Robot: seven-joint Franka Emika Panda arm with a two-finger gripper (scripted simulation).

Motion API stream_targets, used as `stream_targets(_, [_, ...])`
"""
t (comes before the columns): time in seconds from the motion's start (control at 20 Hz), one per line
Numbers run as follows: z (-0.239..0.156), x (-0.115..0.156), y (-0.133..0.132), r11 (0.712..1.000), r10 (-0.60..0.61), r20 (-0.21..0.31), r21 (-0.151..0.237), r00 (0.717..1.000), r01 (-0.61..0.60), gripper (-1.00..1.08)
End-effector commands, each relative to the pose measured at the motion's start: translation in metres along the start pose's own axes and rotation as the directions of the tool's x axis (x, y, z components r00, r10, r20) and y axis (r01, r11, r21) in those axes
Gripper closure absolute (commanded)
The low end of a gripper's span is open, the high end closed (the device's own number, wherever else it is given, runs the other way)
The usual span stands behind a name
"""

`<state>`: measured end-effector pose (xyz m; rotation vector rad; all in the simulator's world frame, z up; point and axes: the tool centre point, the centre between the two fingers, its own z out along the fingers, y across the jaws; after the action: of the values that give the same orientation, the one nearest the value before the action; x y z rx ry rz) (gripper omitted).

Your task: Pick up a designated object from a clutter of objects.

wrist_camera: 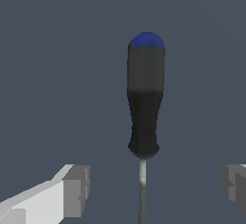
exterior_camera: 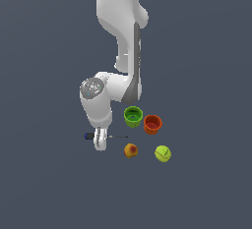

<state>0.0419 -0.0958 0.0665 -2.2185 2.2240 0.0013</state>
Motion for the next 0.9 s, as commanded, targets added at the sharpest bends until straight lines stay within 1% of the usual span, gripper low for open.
stream_targets(0.0, [0.001,0.001,0.000,1.000,0.008,-0.001,0.000,1.000,-0.008,-0.92])
stream_targets(0.25, [0.006,0.000,0.000,1.000,0.004,0.000,0.000,1.000,-0.004,-0.92])
stream_targets(0.65, [0.041,0.000,0.001,1.000,0.008,0.000,0.000,1.000,-0.008,-0.92])
stream_targets(0.85, [0.050,0.000,0.001,1.000,0.008,-0.001,0.000,1.000,-0.008,-0.92])
